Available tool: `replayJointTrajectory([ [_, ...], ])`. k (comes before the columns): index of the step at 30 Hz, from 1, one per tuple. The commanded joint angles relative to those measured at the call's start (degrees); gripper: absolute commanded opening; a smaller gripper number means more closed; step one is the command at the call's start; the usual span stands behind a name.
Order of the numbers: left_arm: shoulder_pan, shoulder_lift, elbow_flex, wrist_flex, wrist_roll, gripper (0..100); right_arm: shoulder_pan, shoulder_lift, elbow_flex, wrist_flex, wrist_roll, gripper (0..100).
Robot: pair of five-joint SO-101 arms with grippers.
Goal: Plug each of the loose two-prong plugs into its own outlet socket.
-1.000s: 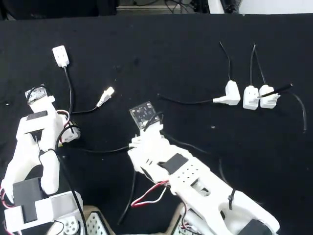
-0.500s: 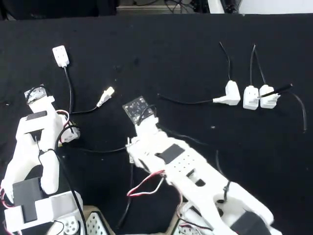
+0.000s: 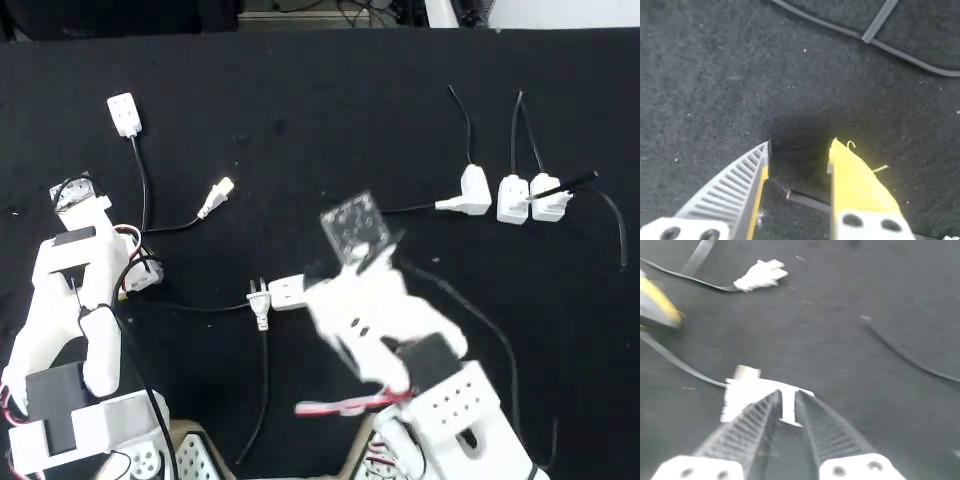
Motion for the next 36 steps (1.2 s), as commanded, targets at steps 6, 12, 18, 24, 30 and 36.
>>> replayJointTrajectory([
  [6, -2.86, -2.55, -0.84, -0.7, 0.7, 19, -19.34, 5.49, 9.19, -8.53, -4.04, 17.4],
  [12, -5.41, -2.55, -1.45, -0.7, 0.79, 19, -24.62, 19.03, 6.9, -13.89, -10.46, 17.3],
  [18, -5.49, -2.55, -1.71, -0.7, 0.79, 19, -26.9, 27.21, 2.95, -17.14, -15.47, 17.3],
  [24, -5.49, -2.55, -1.71, -0.53, 0.79, 19, -26.37, 35.3, 2.68, -24.09, -15.47, 17.3],
  [30, -5.58, -2.55, -1.71, -0.35, 0.79, 19, -21.27, 39.08, 2.59, -31.03, -15.38, 17.1],
  [36, -5.58, -2.55, -1.71, -0.35, 0.79, 19, -14.77, 42.42, 0.48, -33.32, -15.38, 17.0],
])
